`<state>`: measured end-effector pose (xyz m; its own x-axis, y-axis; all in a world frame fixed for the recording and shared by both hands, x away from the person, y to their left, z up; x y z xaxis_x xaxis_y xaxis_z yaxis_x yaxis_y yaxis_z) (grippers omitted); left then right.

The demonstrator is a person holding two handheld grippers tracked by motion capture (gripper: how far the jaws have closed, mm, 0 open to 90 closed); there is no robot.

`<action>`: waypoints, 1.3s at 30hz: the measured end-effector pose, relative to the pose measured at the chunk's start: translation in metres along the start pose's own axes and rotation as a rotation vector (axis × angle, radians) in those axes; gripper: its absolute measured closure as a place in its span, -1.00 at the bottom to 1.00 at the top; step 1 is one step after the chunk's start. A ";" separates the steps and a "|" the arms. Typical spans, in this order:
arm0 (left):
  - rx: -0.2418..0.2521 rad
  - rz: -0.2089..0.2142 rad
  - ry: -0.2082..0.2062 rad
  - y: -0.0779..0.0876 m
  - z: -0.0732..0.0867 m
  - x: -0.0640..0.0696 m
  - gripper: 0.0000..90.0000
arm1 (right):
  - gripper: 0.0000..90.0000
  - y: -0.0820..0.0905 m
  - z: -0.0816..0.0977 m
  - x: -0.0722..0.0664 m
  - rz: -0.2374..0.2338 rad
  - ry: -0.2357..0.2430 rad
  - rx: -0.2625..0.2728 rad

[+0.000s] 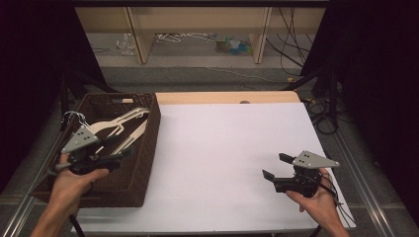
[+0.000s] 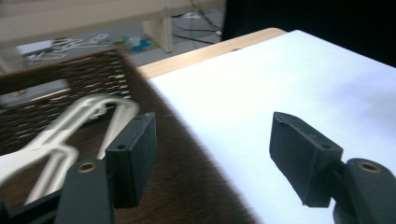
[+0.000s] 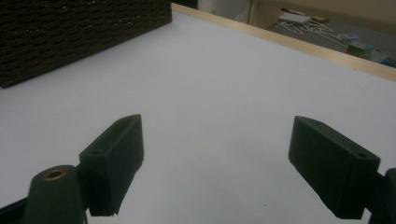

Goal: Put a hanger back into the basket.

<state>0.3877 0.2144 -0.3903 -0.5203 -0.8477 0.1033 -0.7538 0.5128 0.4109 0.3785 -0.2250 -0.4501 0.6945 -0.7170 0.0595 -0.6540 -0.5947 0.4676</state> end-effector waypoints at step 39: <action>0.134 0.134 -0.157 0.003 0.055 0.092 -0.64 | -0.64 0.018 0.007 -0.031 -0.026 0.006 0.060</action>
<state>0.3154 0.1457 -0.4290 -0.6674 -0.7447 0.0024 -0.7149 0.6415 0.2782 0.3426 -0.2162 -0.4496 0.7134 -0.6987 0.0536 -0.6523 -0.6343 0.4150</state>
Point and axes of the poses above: each handheld gripper's, and its own axes: y roughly backward along the jaws, z roughly out of its underside, x roughly to its right, the point moved 8 cm from there along -y, roughly forward along the jaws, and after that the axes turned 4 degrees about y, right-handed, at the moved point
